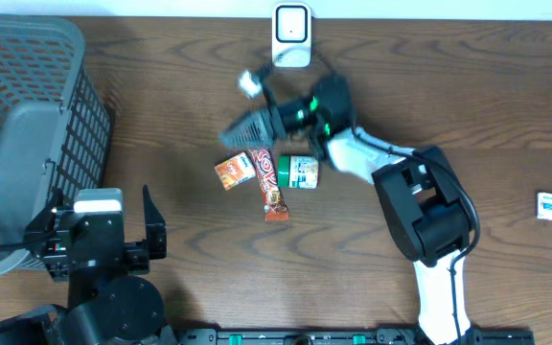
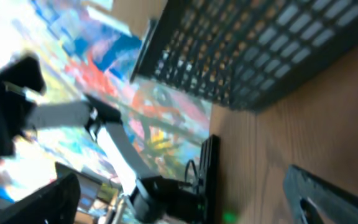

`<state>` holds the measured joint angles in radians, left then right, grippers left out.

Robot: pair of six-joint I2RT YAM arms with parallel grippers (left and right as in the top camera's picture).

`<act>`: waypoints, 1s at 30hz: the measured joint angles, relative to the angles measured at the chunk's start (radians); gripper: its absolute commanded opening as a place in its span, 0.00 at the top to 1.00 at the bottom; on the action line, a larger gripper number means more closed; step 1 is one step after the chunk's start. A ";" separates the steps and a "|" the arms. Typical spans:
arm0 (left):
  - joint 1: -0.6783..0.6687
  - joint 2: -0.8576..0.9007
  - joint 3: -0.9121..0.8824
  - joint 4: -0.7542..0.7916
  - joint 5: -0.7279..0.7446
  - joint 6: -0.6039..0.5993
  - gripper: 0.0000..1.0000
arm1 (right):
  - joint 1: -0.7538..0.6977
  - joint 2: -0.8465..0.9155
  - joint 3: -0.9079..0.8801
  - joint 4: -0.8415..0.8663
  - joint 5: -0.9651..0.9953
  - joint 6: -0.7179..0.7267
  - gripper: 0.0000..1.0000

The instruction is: Scan the item barcode

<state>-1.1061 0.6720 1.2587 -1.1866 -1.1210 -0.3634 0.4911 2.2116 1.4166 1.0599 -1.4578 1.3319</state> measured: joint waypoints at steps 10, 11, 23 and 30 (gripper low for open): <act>0.000 0.000 0.000 0.001 0.001 -0.001 0.02 | -0.067 -0.002 0.443 -1.332 0.356 -0.602 0.01; 0.000 0.000 0.000 0.000 0.001 -0.001 0.02 | -0.067 -0.002 0.473 -1.410 0.396 -0.686 0.01; 0.000 0.000 0.000 0.001 0.000 -0.003 0.02 | 0.183 -0.003 0.597 -2.041 0.869 -1.353 0.01; 0.000 0.000 0.000 0.001 0.000 -0.003 0.02 | 0.273 -0.003 0.550 -2.088 1.176 -1.499 0.01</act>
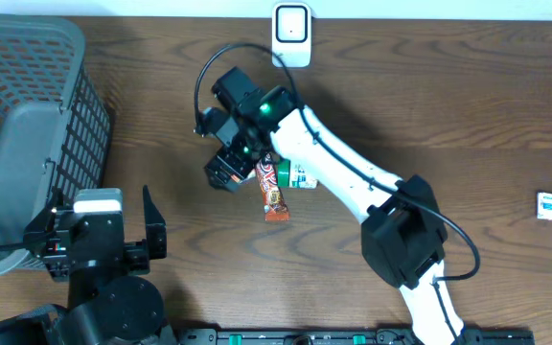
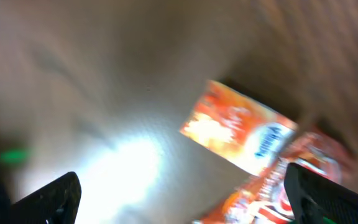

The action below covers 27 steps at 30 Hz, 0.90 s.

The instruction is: Scan the item barcode

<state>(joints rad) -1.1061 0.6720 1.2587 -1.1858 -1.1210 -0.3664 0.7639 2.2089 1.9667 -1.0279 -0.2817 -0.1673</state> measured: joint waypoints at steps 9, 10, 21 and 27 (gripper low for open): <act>0.000 0.000 0.000 0.000 0.000 0.000 0.02 | 0.087 0.000 -0.146 -0.005 0.317 0.040 0.01; 0.000 0.000 0.000 0.000 0.000 0.000 0.02 | 0.095 0.000 -0.154 -0.005 0.332 0.051 0.01; 0.000 0.000 0.000 0.000 0.000 0.000 0.02 | 0.175 0.000 -0.177 -0.105 0.488 0.332 0.07; 0.000 0.000 0.000 0.000 0.000 0.000 0.02 | 0.176 0.000 -0.179 -0.113 0.460 0.503 0.20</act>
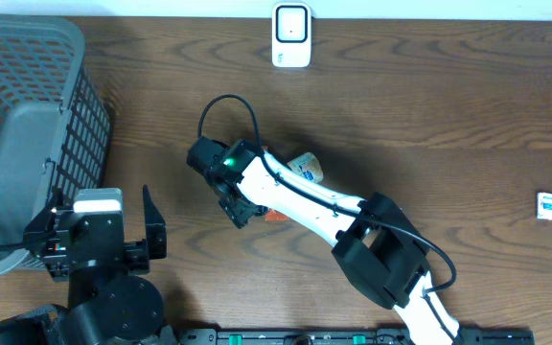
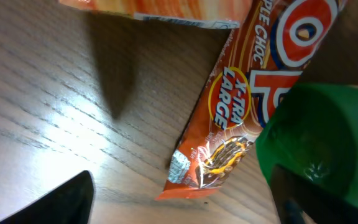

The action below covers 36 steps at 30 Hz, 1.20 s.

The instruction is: Scan the item barcode

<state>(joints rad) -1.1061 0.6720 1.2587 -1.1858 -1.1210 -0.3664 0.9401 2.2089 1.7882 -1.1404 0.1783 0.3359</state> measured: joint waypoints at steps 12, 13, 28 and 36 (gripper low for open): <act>0.000 0.000 0.000 -0.001 0.000 0.000 0.02 | 0.000 -0.002 -0.138 0.092 -0.027 0.135 0.28; 0.000 0.000 0.000 0.000 0.000 0.000 0.02 | 0.000 -0.003 -0.141 0.098 -0.030 0.136 0.37; 0.000 0.000 0.000 0.000 0.000 0.000 0.02 | 0.000 -0.004 -0.150 0.156 -0.010 0.159 0.99; 0.000 0.000 0.000 0.000 0.000 0.000 0.02 | -0.007 -0.014 -0.148 0.127 -0.117 0.132 0.99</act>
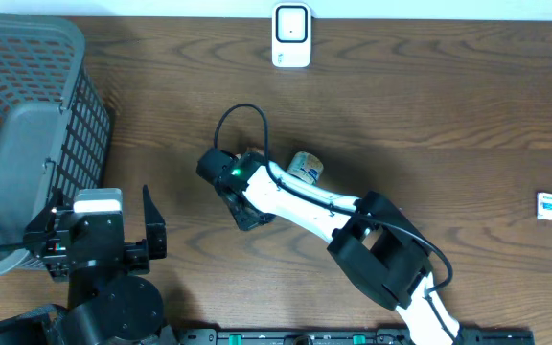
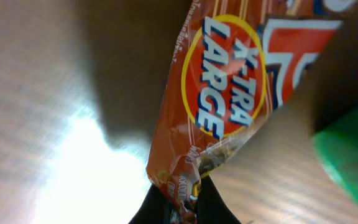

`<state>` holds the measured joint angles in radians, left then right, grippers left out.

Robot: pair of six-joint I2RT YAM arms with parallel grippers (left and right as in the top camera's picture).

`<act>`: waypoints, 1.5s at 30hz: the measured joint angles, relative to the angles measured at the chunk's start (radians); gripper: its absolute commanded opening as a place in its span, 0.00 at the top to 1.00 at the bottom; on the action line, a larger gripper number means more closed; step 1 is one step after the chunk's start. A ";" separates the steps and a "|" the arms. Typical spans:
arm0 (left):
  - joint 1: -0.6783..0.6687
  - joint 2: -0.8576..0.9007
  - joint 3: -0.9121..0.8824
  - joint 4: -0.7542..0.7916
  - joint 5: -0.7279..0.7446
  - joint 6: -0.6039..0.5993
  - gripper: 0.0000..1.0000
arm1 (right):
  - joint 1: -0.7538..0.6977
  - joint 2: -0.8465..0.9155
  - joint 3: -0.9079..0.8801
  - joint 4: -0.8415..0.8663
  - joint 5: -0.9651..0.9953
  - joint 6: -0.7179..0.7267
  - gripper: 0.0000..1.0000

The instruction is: Scan the item barcode

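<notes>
An orange-brown chocolate bar (image 2: 222, 93) marked "X-TRA LARGE" fills the right wrist view. My right gripper (image 2: 180, 200) is shut on its crimped end, the wrapper crumpled between the two black fingers. Overhead, that gripper (image 1: 250, 215) sits low at the table's middle and the arm hides the bar. The white barcode scanner (image 1: 291, 36) stands at the far edge, well away from the gripper. My left gripper (image 1: 97, 230) rests at the near left, open and holding nothing.
A green-capped bottle (image 1: 305, 167) lies just right of the right arm, its cap (image 2: 353, 162) close beside the bar. A grey mesh basket (image 1: 27, 115) fills the far left. A small white-and-green packet lies at the right edge.
My right gripper was open just above the bar's end. Now it is lower and shut on that end. The left arm has not moved.
My right gripper was first near the scanner, above the cluster of items, its camera facing the basket. Then it was open over the orange packet and the bar. Then it hung close over the bar's end beside the green cap. Now it grips that end.
</notes>
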<state>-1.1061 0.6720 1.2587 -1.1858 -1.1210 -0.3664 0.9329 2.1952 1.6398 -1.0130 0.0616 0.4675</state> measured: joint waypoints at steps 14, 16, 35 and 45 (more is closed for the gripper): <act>0.000 0.000 0.000 0.000 0.000 0.000 0.02 | -0.180 -0.248 -0.003 -0.232 -0.620 -0.271 0.99; 0.000 0.000 0.000 0.000 0.000 0.000 0.02 | -0.229 -0.273 -0.003 -0.264 -0.738 -0.330 0.99; 0.000 0.000 0.000 0.000 0.000 0.000 0.02 | -0.380 -0.272 -0.472 -0.039 -1.342 -0.654 0.99; 0.000 0.000 0.000 0.000 0.000 0.000 0.02 | -0.413 -0.272 -0.583 0.114 -1.188 -0.507 0.98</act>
<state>-1.1061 0.6724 1.2587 -1.1858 -1.1210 -0.3664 0.5201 1.9236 1.0565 -0.8986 -1.1267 -0.0395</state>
